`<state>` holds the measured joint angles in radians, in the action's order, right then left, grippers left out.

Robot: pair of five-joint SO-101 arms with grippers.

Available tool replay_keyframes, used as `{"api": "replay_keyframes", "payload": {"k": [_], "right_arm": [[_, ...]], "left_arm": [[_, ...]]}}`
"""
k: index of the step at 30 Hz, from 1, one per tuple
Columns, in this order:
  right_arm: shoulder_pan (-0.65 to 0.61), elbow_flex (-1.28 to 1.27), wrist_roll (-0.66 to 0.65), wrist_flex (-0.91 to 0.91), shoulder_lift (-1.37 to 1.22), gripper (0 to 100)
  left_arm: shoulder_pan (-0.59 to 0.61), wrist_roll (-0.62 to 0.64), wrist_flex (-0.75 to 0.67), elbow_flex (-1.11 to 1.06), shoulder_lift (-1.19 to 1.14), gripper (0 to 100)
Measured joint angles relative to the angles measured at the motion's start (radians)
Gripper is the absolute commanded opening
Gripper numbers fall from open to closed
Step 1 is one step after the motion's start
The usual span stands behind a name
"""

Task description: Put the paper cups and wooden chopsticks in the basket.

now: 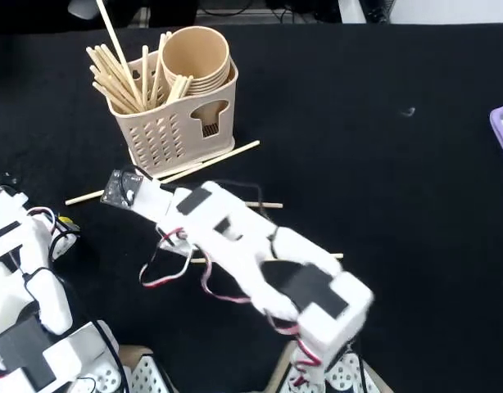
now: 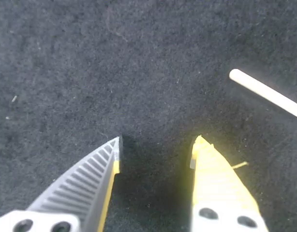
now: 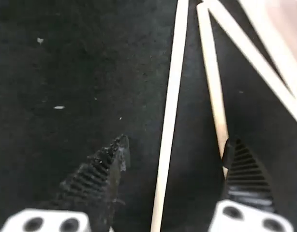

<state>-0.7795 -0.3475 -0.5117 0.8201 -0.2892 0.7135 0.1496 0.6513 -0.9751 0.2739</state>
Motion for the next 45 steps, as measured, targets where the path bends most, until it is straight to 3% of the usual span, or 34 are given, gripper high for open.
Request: {"api": "replay_keyframes", "payload": {"k": [7,12,13,21,29,33,40,45], "right_arm": [[0.049,0.066,-0.023,-0.005,-0.077,28.6],[0.049,0.069,-0.078,-0.005,-0.087,0.5],[0.049,0.072,-0.081,-0.005,-0.087,3.6],[0.066,0.092,-0.086,-0.012,-0.094,1.0],[0.058,-0.018,0.008,-0.069,0.0,1.0],[0.052,-0.143,0.078,-0.166,0.106,1.0],[0.046,-0.341,0.192,-0.276,0.353,1.0],[0.041,-0.37,0.204,-0.279,0.606,1.1]], "left_arm": [[0.0,0.0,0.0,0.0,0.0,24],[0.0,0.0,0.0,0.0,0.0,24],[0.0,0.0,0.0,0.0,0.0,24],[0.026,0.0,0.0,0.0,0.0,24],[0.213,0.002,0.0,0.044,-0.005,24],[0.293,0.061,0.0,0.06,-0.005,24],[0.252,0.094,-0.092,0.058,-0.044,24],[0.232,0.094,-0.137,0.06,-0.101,24]]}}
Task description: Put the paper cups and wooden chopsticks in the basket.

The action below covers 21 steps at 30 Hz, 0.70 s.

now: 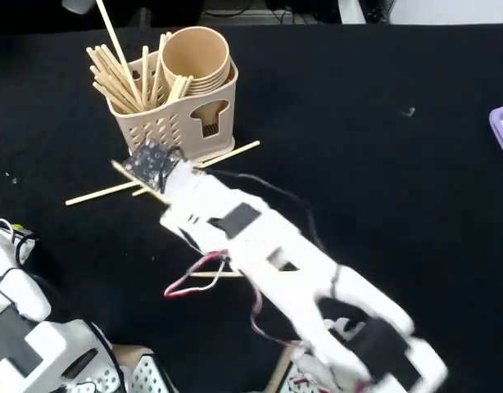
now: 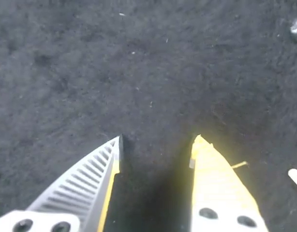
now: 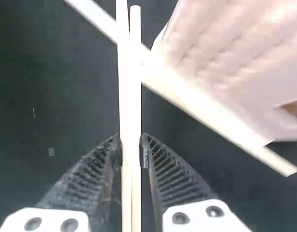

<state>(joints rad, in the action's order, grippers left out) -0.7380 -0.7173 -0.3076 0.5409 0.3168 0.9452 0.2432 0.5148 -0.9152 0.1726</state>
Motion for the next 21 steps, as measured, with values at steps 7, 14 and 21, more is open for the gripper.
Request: {"api": "replay_keyframes", "payload": {"k": [7,14,21], "right_arm": [[-0.014,0.04,0.086,0.003,0.325,1.1],[0.003,0.282,0.216,-0.005,0.397,1.1],[0.101,0.457,0.373,-0.252,0.287,1.1]], "left_arm": [[-0.002,0.0,0.002,0.052,-0.08,24],[-0.002,0.0,0.002,0.08,-0.114,24],[-0.002,0.0,0.002,0.08,-0.114,24]]}}
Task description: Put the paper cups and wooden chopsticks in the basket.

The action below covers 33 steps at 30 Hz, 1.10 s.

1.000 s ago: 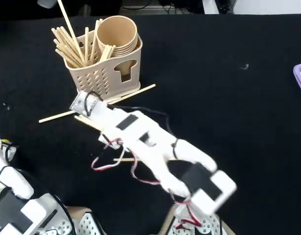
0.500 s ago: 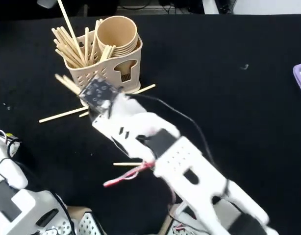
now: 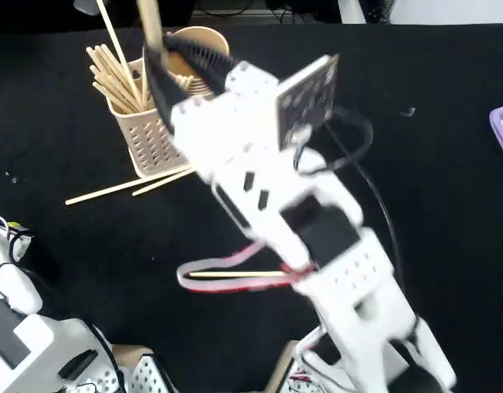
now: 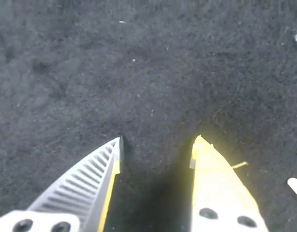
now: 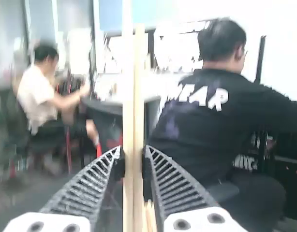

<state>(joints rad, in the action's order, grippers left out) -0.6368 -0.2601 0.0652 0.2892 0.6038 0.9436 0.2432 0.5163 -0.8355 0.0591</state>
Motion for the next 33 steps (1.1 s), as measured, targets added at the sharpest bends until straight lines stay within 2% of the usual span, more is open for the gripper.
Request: {"api": "replay_keyframes", "payload": {"k": [7,13,19,22,27,29,33], "right_arm": [[0.014,0.206,0.051,-0.157,-0.344,1.1],[0.037,0.436,0.052,-0.14,-0.632,1.1],[0.092,0.529,0.054,-0.123,-0.829,1.5],[0.103,0.529,0.054,-0.077,-0.848,5.7],[0.098,0.539,0.054,0.086,-0.844,29.2],[0.092,0.539,0.054,0.158,-0.821,30.6],[0.084,0.539,0.054,0.285,-0.713,25.9]], "left_arm": [[0.0,0.0,0.0,0.0,0.0,24],[0.0,0.0,0.0,0.0,0.0,24],[0.0,0.002,0.04,0.018,0.0,24],[0.002,0.003,0.086,0.052,-0.011,24],[0.002,0.003,0.115,0.075,-0.018,24],[0.002,0.003,0.115,0.075,-0.02,24],[0.002,0.003,0.115,0.075,-0.02,24]]}}
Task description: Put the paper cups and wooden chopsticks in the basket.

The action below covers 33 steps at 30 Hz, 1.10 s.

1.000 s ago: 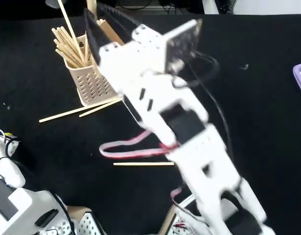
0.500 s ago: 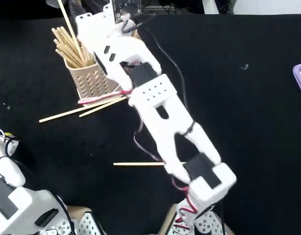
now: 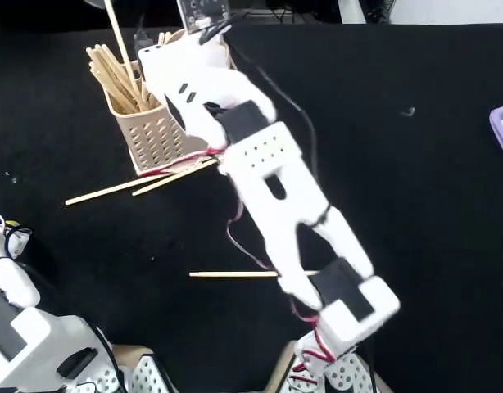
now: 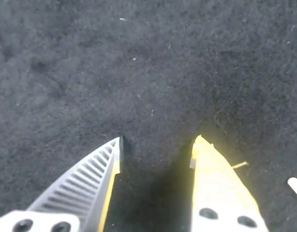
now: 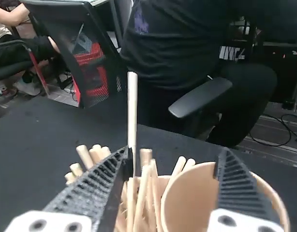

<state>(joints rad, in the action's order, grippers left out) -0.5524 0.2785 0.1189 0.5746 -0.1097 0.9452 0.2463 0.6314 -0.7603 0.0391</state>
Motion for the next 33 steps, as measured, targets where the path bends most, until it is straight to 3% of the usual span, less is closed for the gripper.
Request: {"api": "replay_keyframes", "payload": {"k": [5,12,17,23,33], "right_arm": [[0.0,0.002,0.0,0.192,0.161,20.1],[0.0,0.002,-0.006,0.647,0.33,19.4],[-0.04,-0.11,-0.12,0.833,0.399,19.4],[-0.104,-0.502,-0.255,0.789,0.535,19.5],[-0.33,-1.235,-0.506,0.39,0.658,19.5]], "left_arm": [[0.0,0.0,0.0,0.0,0.0,24],[0.0,0.0,0.0,0.0,0.0,24],[0.0,0.0,0.0,0.0,0.0,24],[0.0,0.0,0.0,0.0,0.0,24],[0.0,0.0,0.0,0.0,0.0,24]]}}
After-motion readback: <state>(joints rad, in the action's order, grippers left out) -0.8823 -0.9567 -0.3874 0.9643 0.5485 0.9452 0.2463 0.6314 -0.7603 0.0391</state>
